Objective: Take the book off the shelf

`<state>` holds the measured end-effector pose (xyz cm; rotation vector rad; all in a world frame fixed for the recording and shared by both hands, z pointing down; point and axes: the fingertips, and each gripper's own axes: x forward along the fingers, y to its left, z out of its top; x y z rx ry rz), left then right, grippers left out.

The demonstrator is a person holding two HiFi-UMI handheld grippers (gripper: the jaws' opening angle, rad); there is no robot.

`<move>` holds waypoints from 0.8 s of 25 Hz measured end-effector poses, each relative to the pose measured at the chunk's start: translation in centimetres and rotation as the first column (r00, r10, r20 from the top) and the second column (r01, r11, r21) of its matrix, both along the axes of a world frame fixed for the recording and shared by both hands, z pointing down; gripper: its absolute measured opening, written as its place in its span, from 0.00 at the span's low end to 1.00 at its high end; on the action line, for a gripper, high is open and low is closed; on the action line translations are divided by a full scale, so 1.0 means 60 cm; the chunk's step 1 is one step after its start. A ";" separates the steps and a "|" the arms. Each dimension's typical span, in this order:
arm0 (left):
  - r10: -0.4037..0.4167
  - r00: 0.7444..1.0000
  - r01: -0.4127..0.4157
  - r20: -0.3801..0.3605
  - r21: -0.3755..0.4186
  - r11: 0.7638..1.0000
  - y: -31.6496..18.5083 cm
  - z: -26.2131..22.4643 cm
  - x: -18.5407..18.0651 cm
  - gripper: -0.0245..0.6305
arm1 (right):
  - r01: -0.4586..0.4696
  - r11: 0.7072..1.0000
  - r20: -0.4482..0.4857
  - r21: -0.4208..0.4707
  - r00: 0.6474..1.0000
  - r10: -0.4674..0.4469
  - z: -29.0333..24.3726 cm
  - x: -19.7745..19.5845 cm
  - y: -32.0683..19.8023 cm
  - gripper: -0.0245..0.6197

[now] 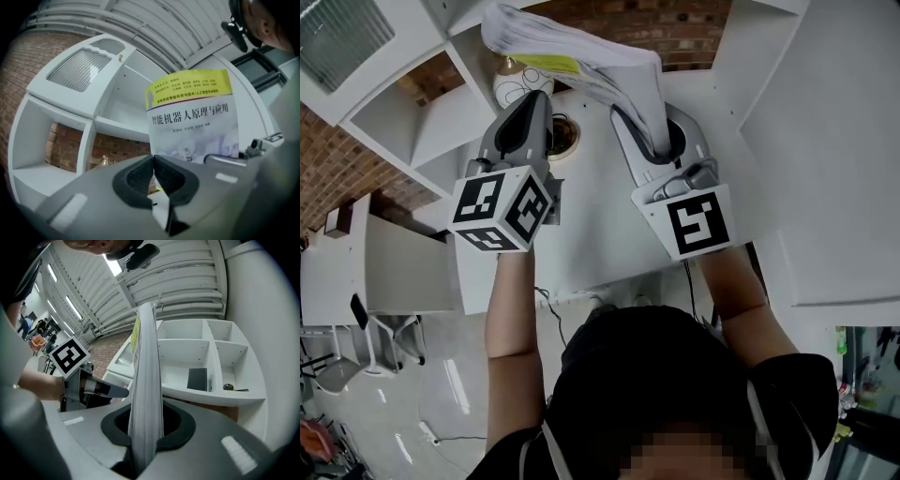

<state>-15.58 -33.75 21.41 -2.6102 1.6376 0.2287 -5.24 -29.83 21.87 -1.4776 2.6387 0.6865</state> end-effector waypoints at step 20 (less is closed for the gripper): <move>-0.040 0.999 0.037 -0.014 -0.128 0.991 0.056 0.164 -0.016 0.05 | 0.088 0.981 -0.036 -0.174 0.995 -0.095 0.149 -0.036 0.028 0.14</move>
